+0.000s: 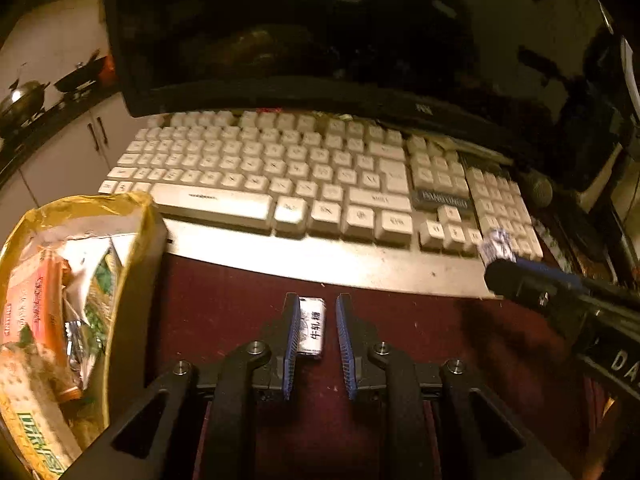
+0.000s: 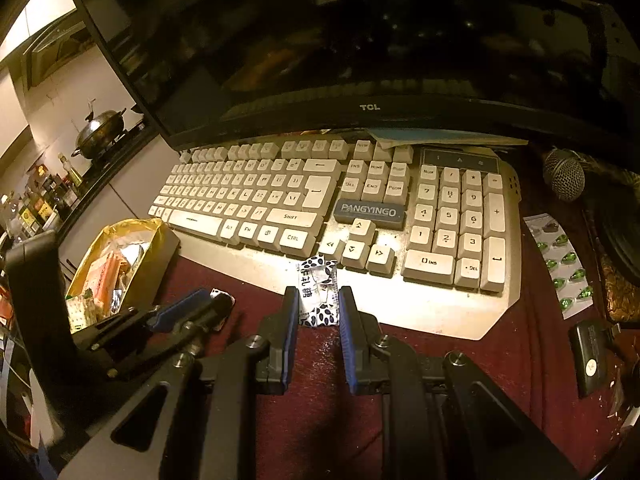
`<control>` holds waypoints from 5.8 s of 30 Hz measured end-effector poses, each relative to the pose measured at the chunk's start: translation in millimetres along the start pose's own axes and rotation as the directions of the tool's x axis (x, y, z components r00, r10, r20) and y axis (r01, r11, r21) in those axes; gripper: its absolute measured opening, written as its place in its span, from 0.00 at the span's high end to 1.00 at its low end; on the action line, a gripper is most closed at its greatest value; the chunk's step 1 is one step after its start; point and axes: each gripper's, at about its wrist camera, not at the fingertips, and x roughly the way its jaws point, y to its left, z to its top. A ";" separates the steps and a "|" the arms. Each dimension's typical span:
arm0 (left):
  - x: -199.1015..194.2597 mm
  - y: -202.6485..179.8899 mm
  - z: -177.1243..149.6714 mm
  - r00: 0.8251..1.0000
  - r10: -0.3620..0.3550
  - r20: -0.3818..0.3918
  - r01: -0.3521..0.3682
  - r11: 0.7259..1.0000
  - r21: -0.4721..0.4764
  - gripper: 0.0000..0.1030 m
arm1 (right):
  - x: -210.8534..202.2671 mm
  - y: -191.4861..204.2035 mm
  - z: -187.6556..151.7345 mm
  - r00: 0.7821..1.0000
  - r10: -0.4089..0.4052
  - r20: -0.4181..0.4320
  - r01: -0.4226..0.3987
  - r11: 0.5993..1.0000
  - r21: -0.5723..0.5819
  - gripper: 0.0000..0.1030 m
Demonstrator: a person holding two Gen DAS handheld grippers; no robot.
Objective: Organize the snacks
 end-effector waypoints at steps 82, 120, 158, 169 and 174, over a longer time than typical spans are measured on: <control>-63.4 9.6 -2.1 0.992 -0.022 0.125 0.026 0.999 -0.033 0.81 | -12.9 16.3 -1.2 0.995 0.084 0.054 -0.085 0.996 0.012 0.82; -129.5 154.9 -66.5 0.970 0.184 0.158 -0.144 0.962 -0.233 0.81 | -1.3 164.9 -35.6 0.918 0.377 -0.120 -0.393 0.906 -0.160 0.82; -114.3 158.4 -78.7 0.943 0.282 0.177 -0.246 0.949 -0.198 0.81 | 74.8 203.1 -19.0 0.950 0.274 -0.147 -0.298 0.937 -0.184 0.82; -115.4 154.3 -79.9 0.935 0.302 0.184 -0.270 0.946 -0.180 0.81 | 58.3 197.4 -20.5 0.949 0.289 -0.123 -0.308 0.933 -0.185 0.64; -118.5 151.6 -79.8 0.932 0.307 0.193 -0.275 0.946 -0.174 0.81 | 43.3 191.1 -20.0 0.949 0.300 -0.102 -0.314 0.933 -0.174 0.59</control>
